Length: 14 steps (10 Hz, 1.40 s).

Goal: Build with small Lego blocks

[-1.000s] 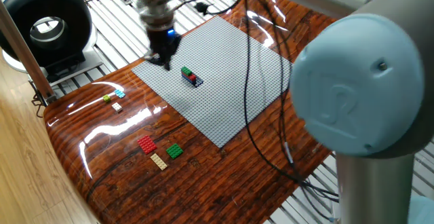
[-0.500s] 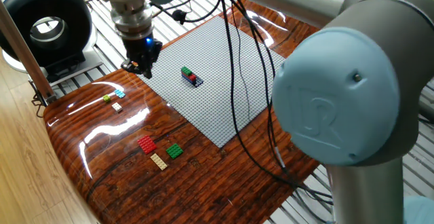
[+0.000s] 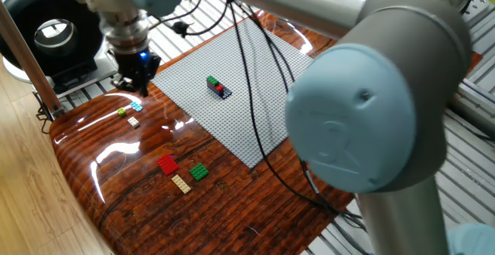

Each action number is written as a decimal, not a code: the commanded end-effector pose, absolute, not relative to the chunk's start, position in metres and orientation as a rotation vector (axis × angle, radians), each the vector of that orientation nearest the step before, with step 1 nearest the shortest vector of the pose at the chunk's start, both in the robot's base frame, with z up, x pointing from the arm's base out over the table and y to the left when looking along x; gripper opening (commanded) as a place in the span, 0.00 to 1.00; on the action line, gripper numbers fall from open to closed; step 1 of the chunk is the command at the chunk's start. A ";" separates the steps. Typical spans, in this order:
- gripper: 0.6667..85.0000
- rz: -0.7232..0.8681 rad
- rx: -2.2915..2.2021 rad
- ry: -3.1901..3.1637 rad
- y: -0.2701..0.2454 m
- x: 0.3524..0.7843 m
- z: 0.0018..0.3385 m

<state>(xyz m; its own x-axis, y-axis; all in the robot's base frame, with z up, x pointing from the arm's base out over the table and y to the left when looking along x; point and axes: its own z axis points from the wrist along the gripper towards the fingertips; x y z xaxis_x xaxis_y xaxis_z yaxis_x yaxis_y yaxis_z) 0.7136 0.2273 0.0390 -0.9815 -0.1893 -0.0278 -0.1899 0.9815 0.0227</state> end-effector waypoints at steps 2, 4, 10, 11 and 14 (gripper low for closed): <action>0.10 0.080 -0.295 3.105 0.239 0.715 0.038; 0.09 0.062 -0.333 3.084 0.236 0.720 0.038; 0.33 0.080 -0.281 3.091 0.244 0.705 0.038; 0.44 0.043 -0.285 3.084 0.241 0.700 0.036; 0.53 0.064 -0.215 3.078 0.245 0.701 0.035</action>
